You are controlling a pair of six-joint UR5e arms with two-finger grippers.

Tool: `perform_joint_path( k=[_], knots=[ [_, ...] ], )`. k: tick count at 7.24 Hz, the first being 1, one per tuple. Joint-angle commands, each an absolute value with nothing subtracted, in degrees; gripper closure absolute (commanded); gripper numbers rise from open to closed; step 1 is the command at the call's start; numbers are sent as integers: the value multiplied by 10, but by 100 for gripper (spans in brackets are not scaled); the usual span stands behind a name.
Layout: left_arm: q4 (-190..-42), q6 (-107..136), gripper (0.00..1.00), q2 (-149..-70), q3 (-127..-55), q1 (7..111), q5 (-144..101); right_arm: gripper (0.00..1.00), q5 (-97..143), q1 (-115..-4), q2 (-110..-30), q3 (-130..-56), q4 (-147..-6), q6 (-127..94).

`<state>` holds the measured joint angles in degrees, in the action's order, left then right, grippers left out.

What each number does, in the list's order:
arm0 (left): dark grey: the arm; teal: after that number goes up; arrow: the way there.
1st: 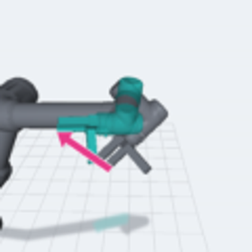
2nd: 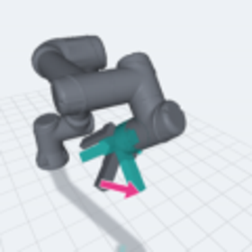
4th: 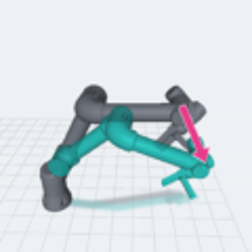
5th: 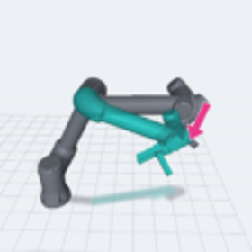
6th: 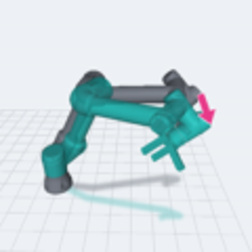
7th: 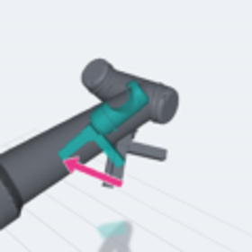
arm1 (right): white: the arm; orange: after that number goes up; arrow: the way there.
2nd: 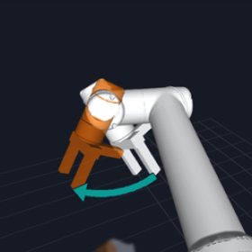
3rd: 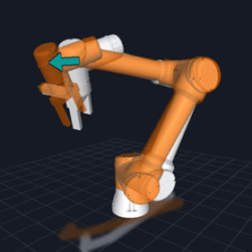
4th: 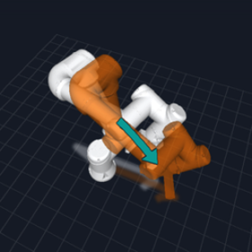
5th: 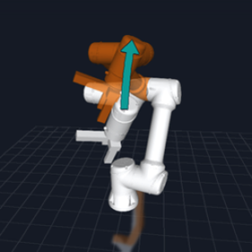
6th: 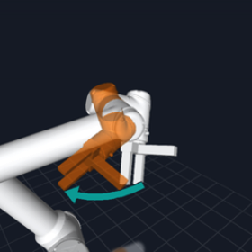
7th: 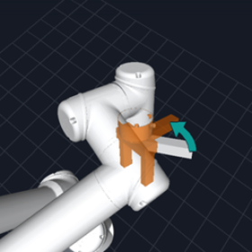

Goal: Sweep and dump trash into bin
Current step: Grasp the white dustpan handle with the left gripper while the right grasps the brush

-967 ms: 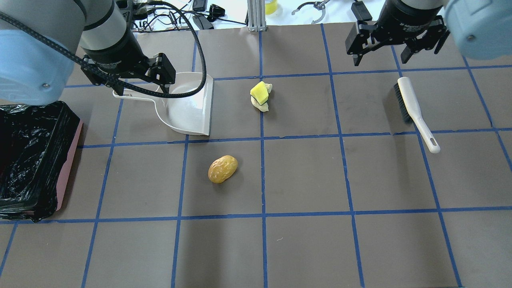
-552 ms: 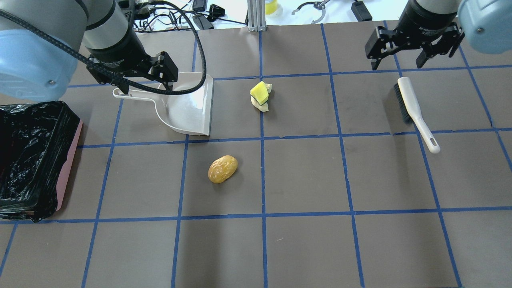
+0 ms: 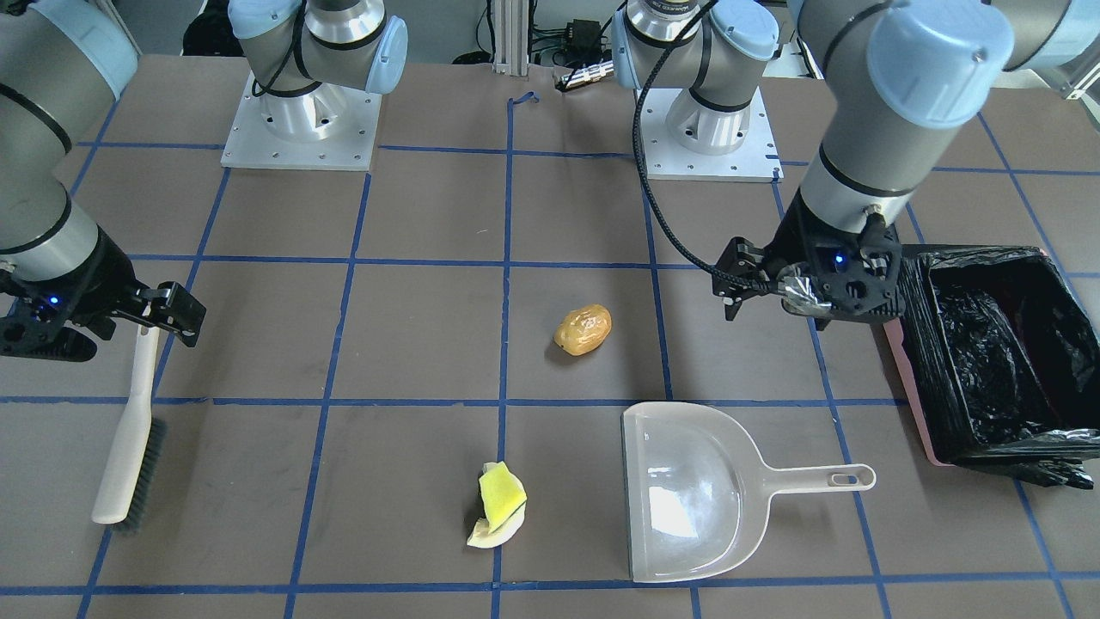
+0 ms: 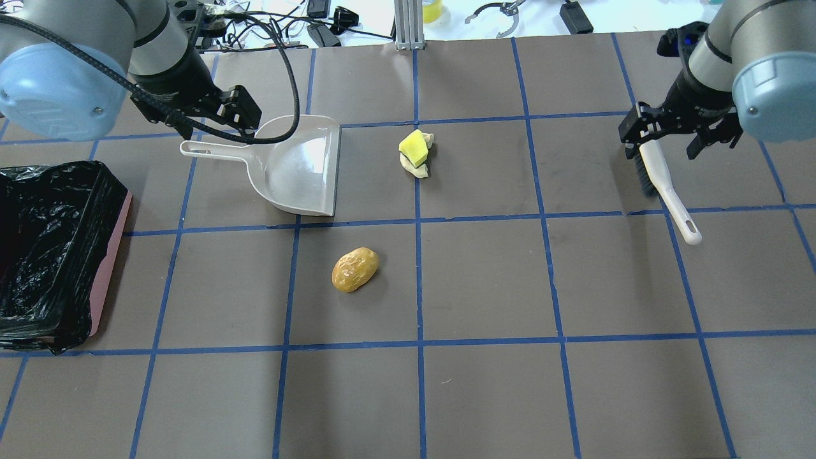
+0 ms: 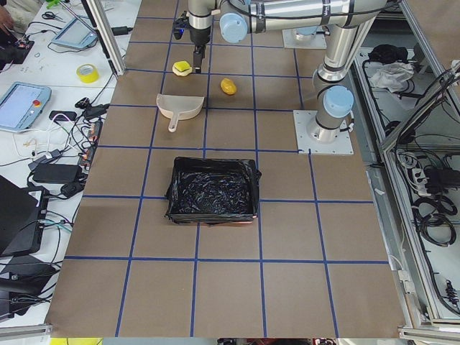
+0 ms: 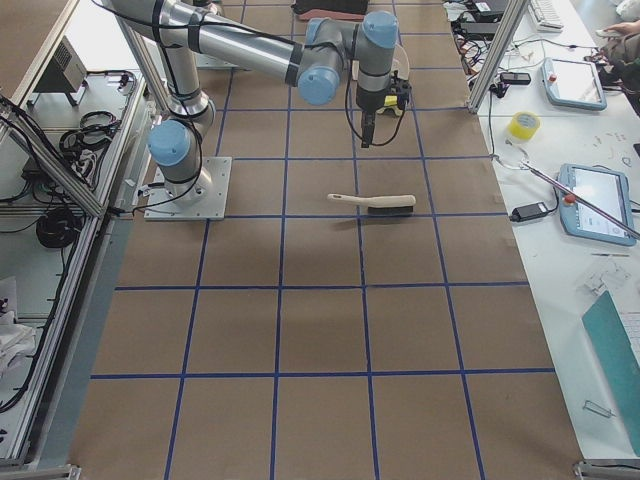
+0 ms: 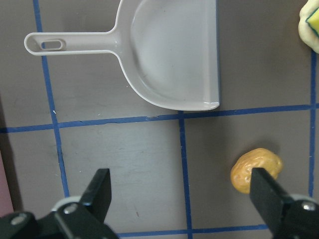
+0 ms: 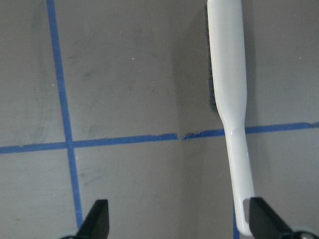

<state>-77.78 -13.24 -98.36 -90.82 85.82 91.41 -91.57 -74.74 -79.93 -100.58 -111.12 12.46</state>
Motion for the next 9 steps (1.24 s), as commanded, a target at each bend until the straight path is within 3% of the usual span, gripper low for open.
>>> perform_joint_path(
  k=[1, 5, 9],
  knots=[
    [-775, -241, 0, -1027, -909, 831, 914, 0, -919, -697, -764, -1054, -1204, 195],
    [-623, -645, 0, -1105, -909, 823, 896, 1, -919, -661, -736, -1106, -1266, 279],
    [-611, -950, 0, -1163, -902, 796, 900, 2, -919, -659, -773, -1163, -1321, 307]
  ],
)
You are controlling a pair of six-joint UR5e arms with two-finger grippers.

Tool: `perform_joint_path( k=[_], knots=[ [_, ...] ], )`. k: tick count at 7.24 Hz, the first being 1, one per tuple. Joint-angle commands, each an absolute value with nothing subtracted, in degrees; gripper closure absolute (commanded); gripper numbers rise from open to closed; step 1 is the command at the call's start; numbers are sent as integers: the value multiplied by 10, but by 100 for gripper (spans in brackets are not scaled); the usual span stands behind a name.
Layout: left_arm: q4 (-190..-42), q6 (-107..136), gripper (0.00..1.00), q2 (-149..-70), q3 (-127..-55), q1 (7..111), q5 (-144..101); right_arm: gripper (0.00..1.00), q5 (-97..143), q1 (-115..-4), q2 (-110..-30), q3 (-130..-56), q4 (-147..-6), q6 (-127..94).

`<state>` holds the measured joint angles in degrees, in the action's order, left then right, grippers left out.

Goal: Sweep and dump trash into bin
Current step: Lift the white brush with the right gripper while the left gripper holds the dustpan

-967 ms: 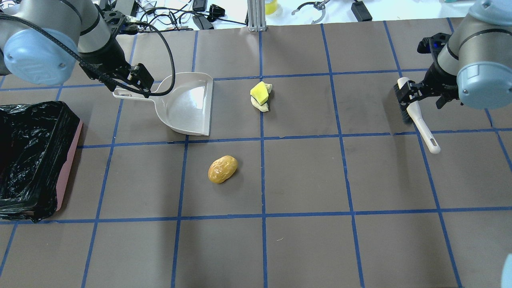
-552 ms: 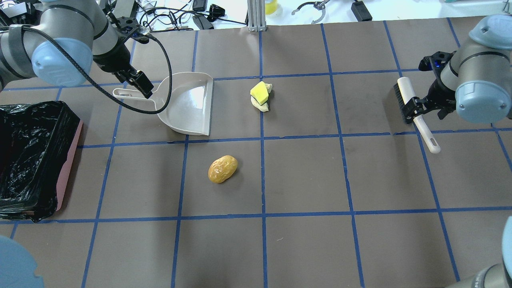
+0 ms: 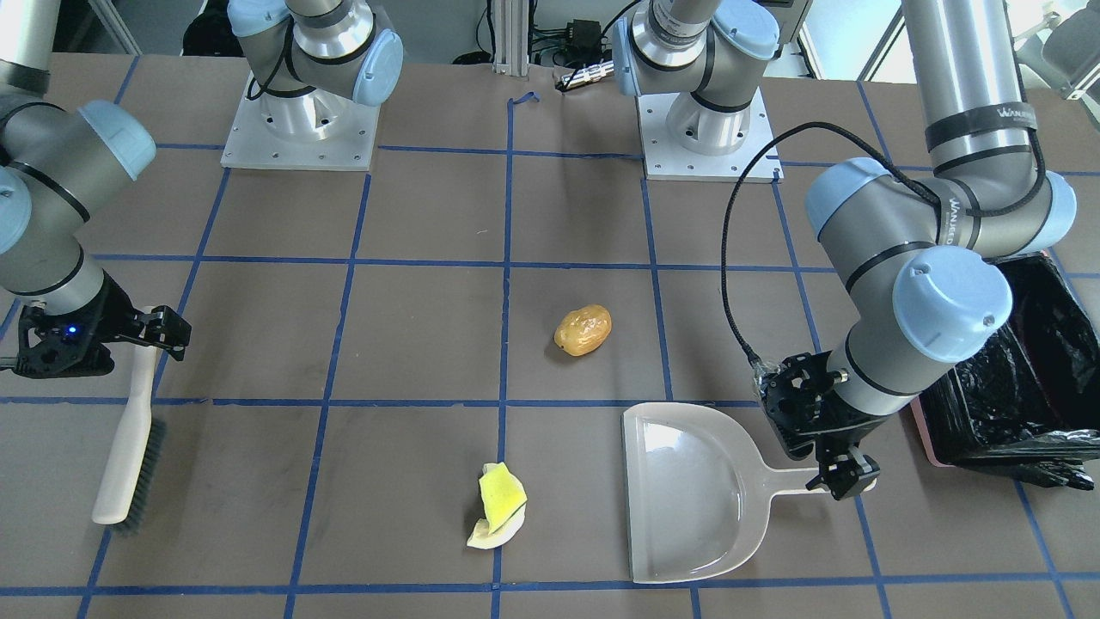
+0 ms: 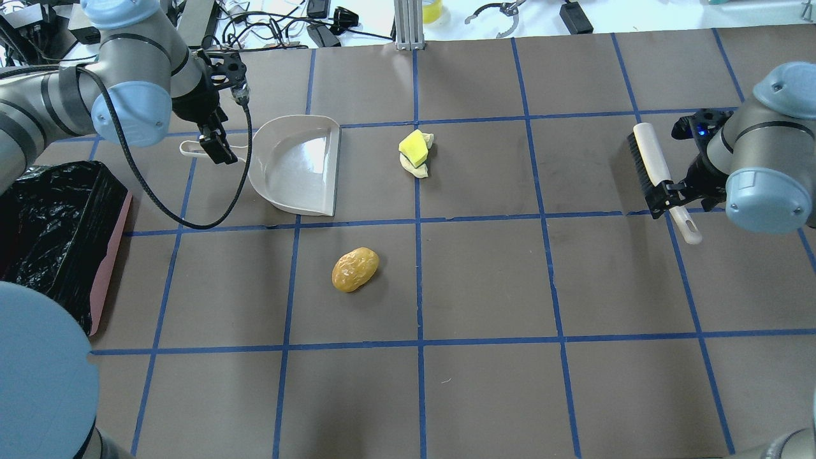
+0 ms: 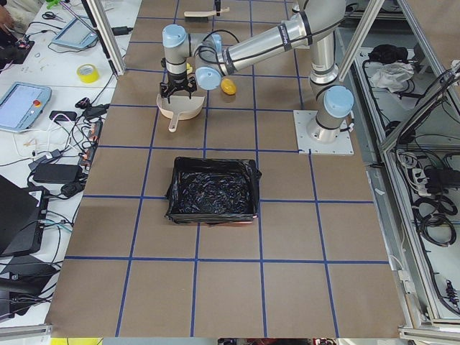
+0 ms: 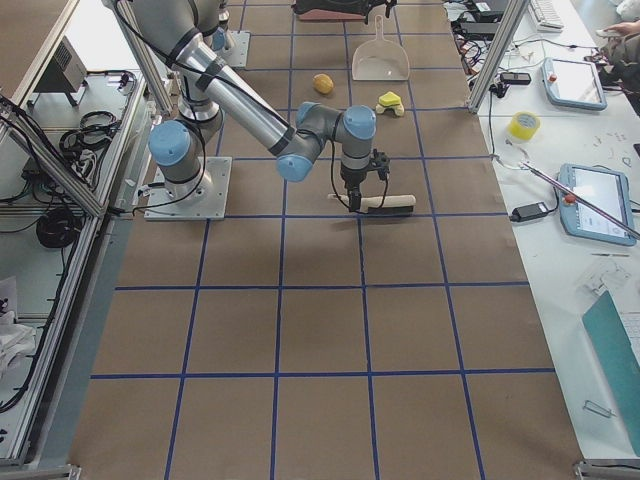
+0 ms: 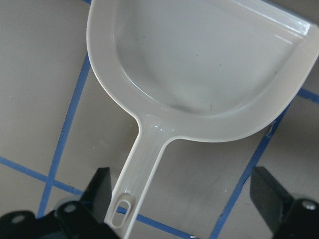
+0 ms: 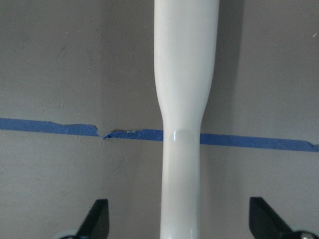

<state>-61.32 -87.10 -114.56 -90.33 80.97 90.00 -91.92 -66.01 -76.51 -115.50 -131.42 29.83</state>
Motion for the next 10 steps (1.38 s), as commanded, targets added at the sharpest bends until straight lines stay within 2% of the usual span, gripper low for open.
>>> perform_joint_path(
  k=[1, 2, 4, 8, 10],
  knots=[
    [-611, -961, 0, -1171, -905, 784, 903, 7, -916, -658, -773, -1165, -1323, 322],
    [-611, -961, 0, -1175, -908, 780, 903, 11, -912, -649, -773, -1165, -1327, 328],
    [-611, -961, 0, -1178, -908, 779, 903, 27, -907, -627, -773, -1167, -1326, 335],
    [-573, -990, 0, -1201, -909, 779, 904, 28, -890, -628, -773, -1173, -1325, 332],
    [-564, -990, 0, -1203, -911, 779, 904, 39, -878, -628, -774, -1172, -1326, 334]
  ],
)
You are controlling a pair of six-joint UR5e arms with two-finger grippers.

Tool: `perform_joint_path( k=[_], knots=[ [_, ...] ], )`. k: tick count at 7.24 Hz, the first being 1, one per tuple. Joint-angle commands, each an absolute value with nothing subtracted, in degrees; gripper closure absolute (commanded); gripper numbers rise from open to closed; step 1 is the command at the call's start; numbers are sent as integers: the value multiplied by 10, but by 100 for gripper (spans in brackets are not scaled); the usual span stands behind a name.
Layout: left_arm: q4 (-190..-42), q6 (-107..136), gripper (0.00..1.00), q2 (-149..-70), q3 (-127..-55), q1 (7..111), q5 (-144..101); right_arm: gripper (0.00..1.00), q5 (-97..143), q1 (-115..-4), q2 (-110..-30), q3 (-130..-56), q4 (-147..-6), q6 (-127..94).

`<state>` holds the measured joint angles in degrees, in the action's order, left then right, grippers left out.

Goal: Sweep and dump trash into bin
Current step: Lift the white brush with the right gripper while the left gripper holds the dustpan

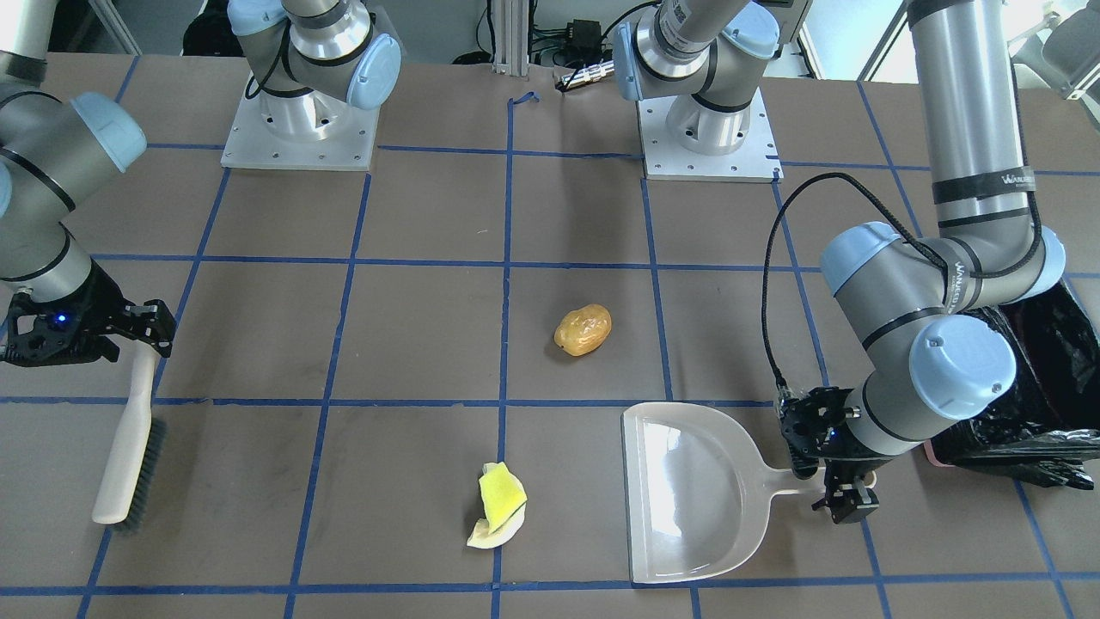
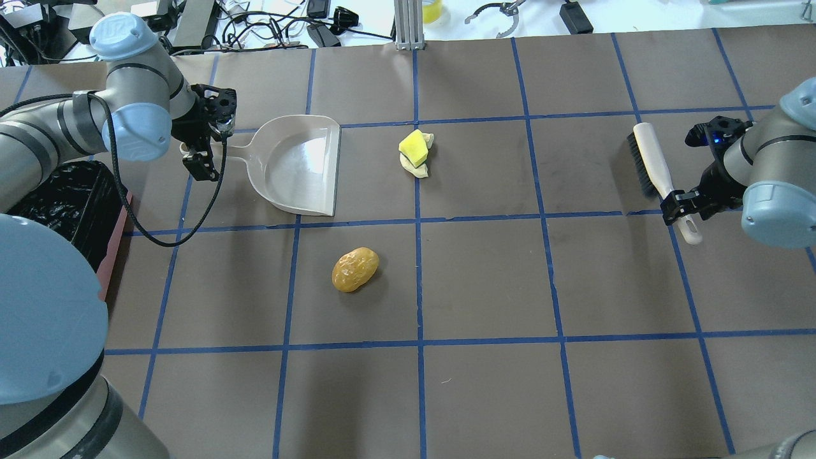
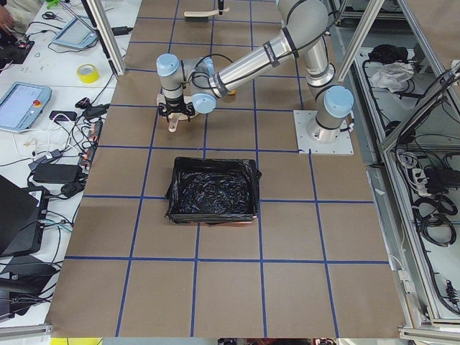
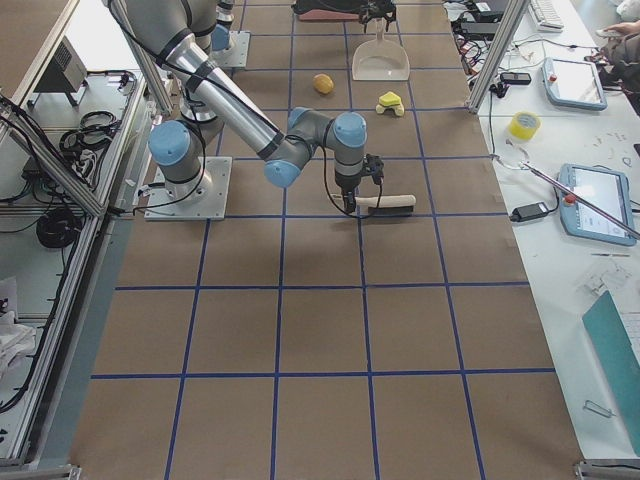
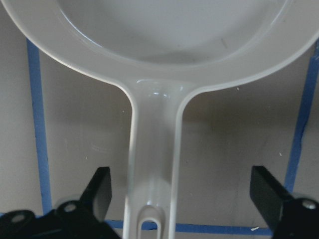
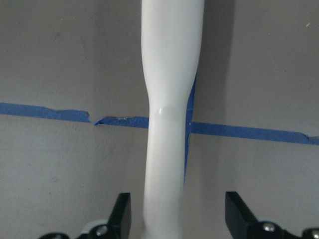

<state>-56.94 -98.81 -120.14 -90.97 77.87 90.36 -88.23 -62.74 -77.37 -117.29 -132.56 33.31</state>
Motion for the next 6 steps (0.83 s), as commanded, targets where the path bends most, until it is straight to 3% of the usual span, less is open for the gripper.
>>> perform_joint_path(
  k=[1, 2, 3, 5, 6],
  knots=[
    [-564, -984, 0, -1202, -918, 779, 903, 45, -877, -628, -774, -1169, -1328, 334],
    [-563, -983, 0, -1199, -925, 779, 902, 45, -876, -628, -773, -1171, -1328, 334],
    [-562, -989, 6, -1198, -925, 779, 898, 50, -875, -628, -774, -1172, -1328, 332],
    [-561, -993, 64, -1188, -925, 779, 899, 65, -865, -628, -774, -1170, -1328, 331],
    [-559, -993, 78, -1189, -922, 779, 897, 73, -856, -628, -774, -1169, -1328, 329]
  ],
)
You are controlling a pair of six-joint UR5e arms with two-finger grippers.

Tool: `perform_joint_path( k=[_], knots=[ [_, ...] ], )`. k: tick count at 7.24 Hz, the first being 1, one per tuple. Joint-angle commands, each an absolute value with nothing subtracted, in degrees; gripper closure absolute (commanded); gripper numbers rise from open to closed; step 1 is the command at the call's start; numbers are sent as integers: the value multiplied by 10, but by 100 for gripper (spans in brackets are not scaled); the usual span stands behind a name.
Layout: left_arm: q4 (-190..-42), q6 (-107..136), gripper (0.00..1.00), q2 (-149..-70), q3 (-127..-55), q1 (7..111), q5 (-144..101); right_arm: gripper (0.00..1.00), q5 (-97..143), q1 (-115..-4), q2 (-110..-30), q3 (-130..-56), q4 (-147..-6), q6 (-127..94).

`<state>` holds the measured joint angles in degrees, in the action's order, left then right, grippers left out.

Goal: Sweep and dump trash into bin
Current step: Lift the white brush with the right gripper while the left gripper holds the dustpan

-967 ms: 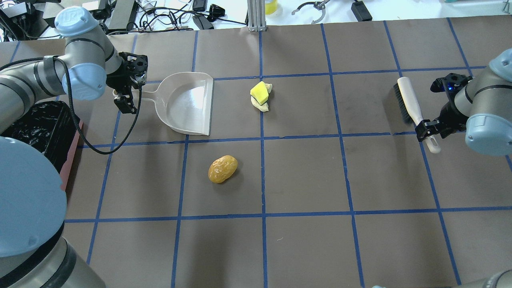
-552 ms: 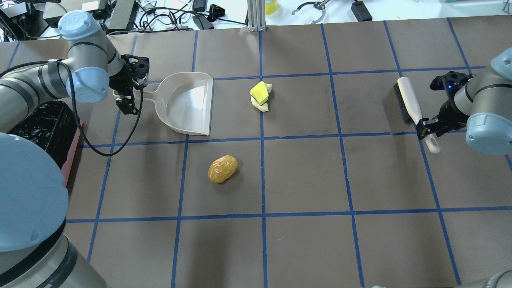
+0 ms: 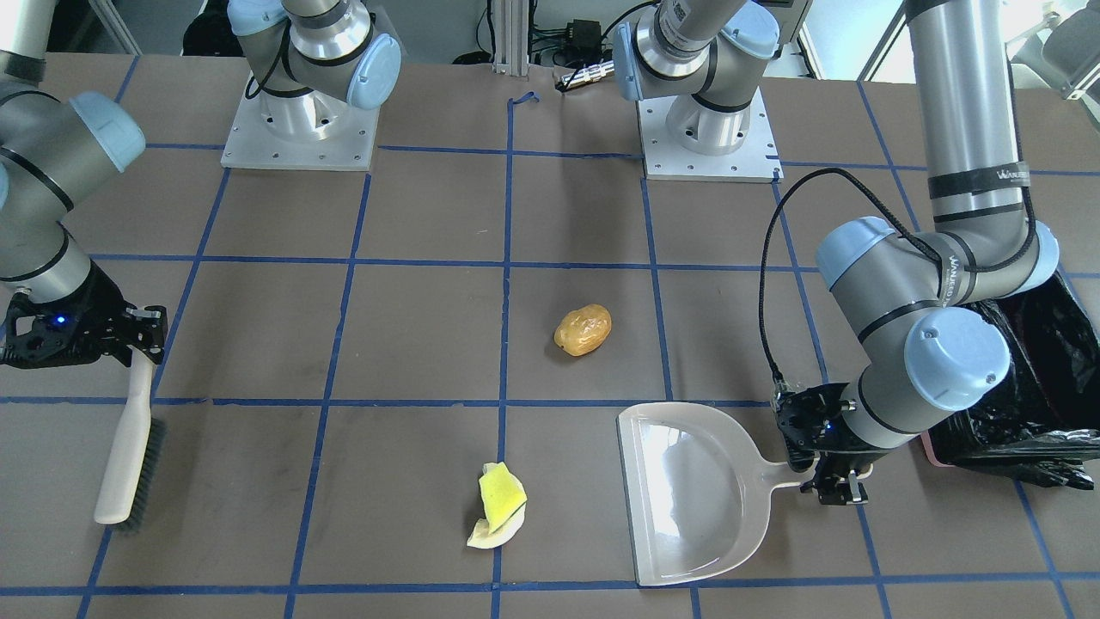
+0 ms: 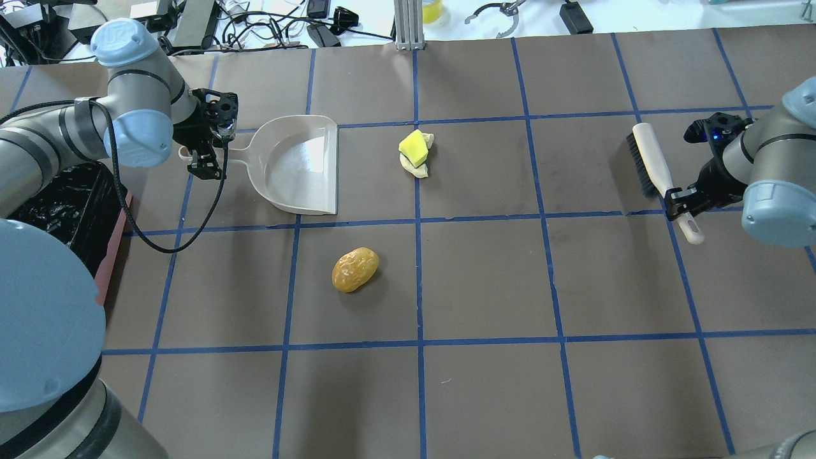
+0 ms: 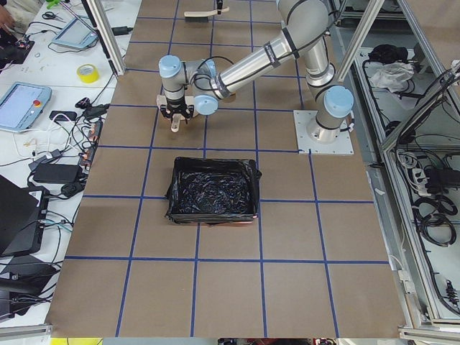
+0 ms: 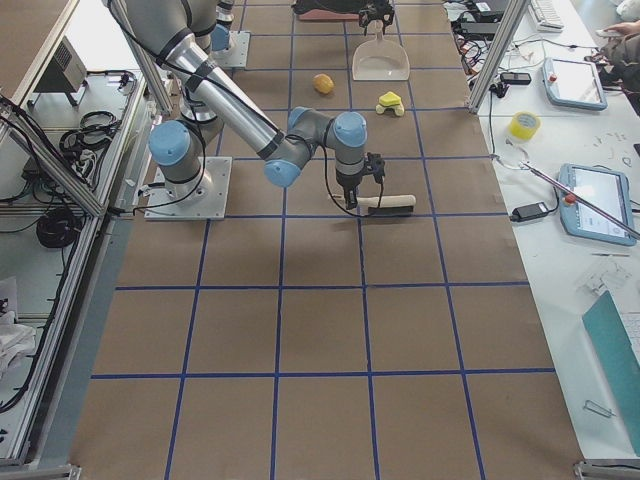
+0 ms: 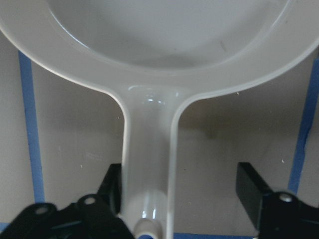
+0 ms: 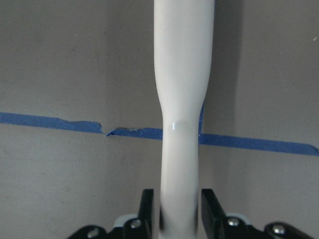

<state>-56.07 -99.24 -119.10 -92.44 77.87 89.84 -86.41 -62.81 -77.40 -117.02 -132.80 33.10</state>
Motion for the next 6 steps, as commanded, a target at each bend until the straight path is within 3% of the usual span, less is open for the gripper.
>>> perform_joint_path(
  k=[1, 3, 6],
  knots=[
    [-537, -1001, 86, -1190, -924, 779, 896, 78, -852, -629, -774, -1169, -1329, 329],
    [-532, -1026, 100, -1190, -924, 779, 896, 88, -851, -630, -775, -1168, -1330, 326],
    [-533, -1050, 100, -1195, -922, 779, 896, 97, -864, -686, -801, -1107, -1271, 227]
  ],
)
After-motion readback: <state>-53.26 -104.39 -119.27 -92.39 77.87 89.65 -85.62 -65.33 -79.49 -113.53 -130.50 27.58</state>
